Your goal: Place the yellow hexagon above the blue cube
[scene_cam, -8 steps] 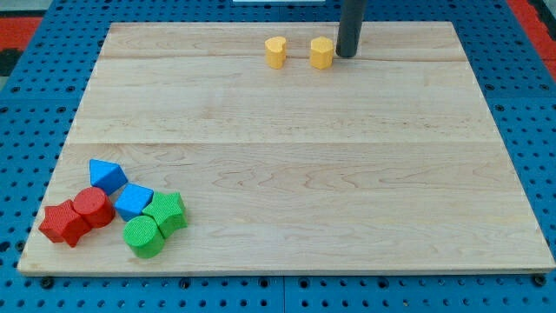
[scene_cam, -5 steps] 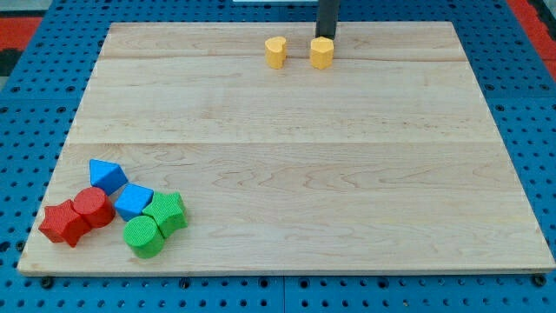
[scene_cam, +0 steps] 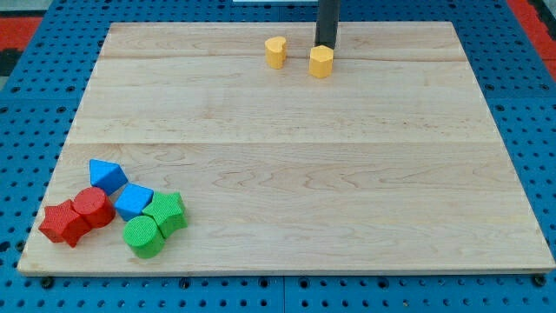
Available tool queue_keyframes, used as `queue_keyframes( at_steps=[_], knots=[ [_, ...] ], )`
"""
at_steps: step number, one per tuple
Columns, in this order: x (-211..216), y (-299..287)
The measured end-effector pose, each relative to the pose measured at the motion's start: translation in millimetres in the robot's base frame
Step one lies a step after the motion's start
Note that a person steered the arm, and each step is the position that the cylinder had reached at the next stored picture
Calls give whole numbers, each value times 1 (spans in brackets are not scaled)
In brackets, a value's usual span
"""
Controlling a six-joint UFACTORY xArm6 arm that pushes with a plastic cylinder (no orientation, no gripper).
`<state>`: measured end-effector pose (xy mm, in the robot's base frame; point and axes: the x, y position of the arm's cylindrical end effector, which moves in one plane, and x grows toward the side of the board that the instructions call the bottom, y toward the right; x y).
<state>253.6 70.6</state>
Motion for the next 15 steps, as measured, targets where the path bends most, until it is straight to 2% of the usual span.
queue_keyframes(
  at_steps=[3,7,9,10,12,15],
  knots=[
    [40,-3],
    [129,-29],
    [148,-26],
    [160,-2],
    [163,2],
    [188,-81]
  ],
)
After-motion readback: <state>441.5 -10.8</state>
